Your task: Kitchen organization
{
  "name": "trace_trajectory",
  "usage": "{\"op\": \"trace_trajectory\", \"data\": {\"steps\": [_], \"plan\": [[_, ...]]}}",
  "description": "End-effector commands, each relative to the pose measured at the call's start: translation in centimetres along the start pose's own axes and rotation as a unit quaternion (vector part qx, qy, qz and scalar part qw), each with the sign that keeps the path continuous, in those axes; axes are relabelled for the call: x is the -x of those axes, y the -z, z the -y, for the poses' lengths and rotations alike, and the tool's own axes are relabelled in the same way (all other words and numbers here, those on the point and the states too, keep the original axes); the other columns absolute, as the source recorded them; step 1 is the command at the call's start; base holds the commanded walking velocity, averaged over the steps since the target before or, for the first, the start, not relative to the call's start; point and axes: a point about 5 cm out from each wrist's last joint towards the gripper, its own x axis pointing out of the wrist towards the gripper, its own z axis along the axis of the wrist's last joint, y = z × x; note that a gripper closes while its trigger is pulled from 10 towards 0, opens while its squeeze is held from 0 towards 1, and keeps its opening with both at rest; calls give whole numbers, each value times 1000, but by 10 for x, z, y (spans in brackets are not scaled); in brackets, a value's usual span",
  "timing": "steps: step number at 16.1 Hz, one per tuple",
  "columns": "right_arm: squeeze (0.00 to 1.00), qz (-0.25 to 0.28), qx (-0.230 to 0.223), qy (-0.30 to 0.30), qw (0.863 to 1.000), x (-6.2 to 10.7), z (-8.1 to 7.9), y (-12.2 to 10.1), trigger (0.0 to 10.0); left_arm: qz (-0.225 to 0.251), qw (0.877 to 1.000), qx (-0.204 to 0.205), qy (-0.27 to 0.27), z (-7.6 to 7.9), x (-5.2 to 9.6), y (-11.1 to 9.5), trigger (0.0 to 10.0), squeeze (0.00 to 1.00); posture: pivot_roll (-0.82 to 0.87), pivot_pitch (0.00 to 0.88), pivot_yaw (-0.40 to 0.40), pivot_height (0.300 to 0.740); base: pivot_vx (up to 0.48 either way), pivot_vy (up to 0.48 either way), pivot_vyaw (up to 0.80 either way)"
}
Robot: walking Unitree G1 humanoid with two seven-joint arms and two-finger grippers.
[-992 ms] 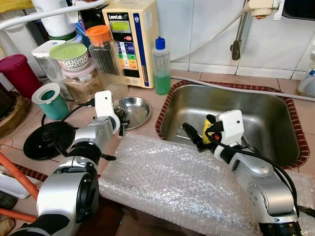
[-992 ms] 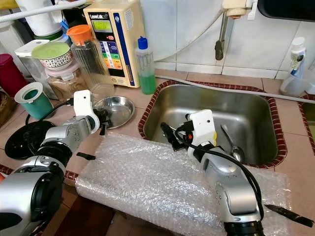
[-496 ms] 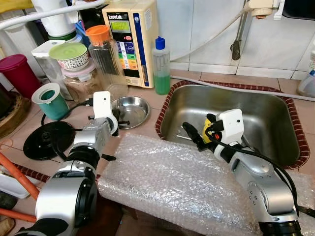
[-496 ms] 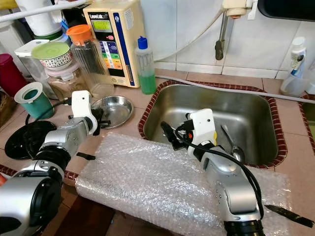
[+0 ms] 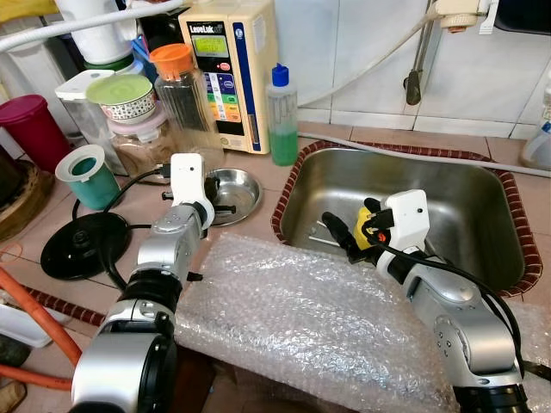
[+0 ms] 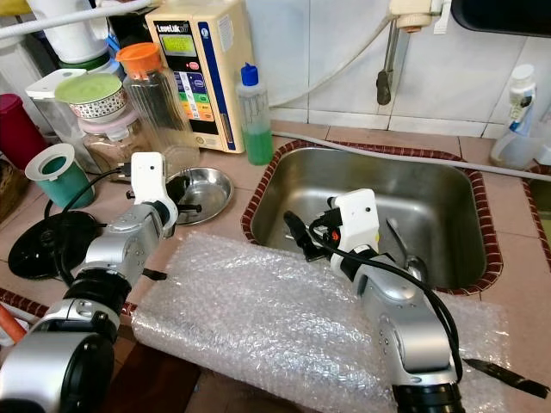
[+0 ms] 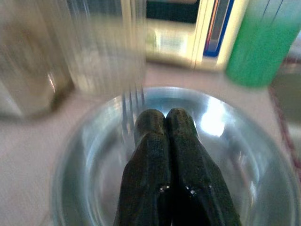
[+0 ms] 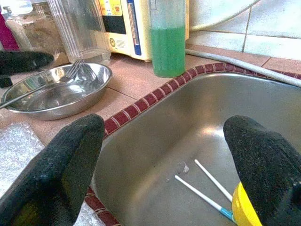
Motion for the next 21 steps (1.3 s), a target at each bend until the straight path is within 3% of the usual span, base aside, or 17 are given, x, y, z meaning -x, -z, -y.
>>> {"op": "trace_trajectory", "data": {"steps": [1, 2, 5, 7, 10, 13, 14, 15, 16, 17, 19, 21], "plan": [[0, 0, -1, 3, 1000, -3, 0, -1, 10000, 74, 997, -26, 27, 9, 5, -19, 0, 0, -24, 0, 137, 740, 0, 0, 0], [0, 0, -1, 3, 1000, -3, 0, -1, 10000, 74, 997, -26, 27, 9, 5, -19, 0, 0, -24, 0, 137, 740, 0, 0, 0], [0, 1, -4, 4, 1000, -6, 0, -1, 10000, 140, 989, -24, 48, 23, 14, -32, 0, 0, -18, 0, 140, 740, 0, 0, 0], [0, 3, -5, 10, 1000, -6, 3, -2, 10000, 211, 974, -44, 74, 36, 23, -48, 0, 0, -19, 0, 141, 740, 0, 0, 0], [0, 12, -27, 22, 999, -6, 6, -4, 10000, 275, 952, -53, 121, 57, 36, -61, 0, 0, -18, 0, 140, 740, 0, 0, 0], [0, 20, -41, 31, 999, -8, 9, -7, 10000, 288, 939, -55, 180, 76, 45, -62, 0, 0, -13, 0, 141, 740, 0, 0, 0], [0, 19, -39, 33, 999, -9, 9, -6, 10000, 257, 948, -83, 166, 75, 41, -52, 8627, 0, -13, 0, 146, 740, 0, 0, 0], [0, 19, -39, 33, 999, -9, 8, -6, 10000, 223, 964, -80, 119, 61, 34, -43, 10000, 0, -14, 0, 146, 740, 0, 0, 0], [0, 19, -39, 34, 998, -9, 8, -6, 10000, 205, 972, -62, 97, 51, 30, -40, 10000, 0, -13, 0, 146, 740, 0, 0, 0], [0, 17, -40, 35, 998, -8, 7, -4, 10000, 183, 980, -52, 58, 37, 24, -39, 10000, 1000, -10, 0, 144, 740, 0, 0, 0], [0, 15, -40, 33, 999, -8, 6, -3, 10000, 165, 985, -39, 24, 23, 18, -39, 10000, 1000, -11, 0, 144, 740, 0, 0, 0], [0, 13, -39, 31, 999, -8, 5, -2, 10000, 112, 993, -3, -24, 4, 7, -34, 10000, 1000, -11, 0, 139, 740, 0, 0, 0]]}}
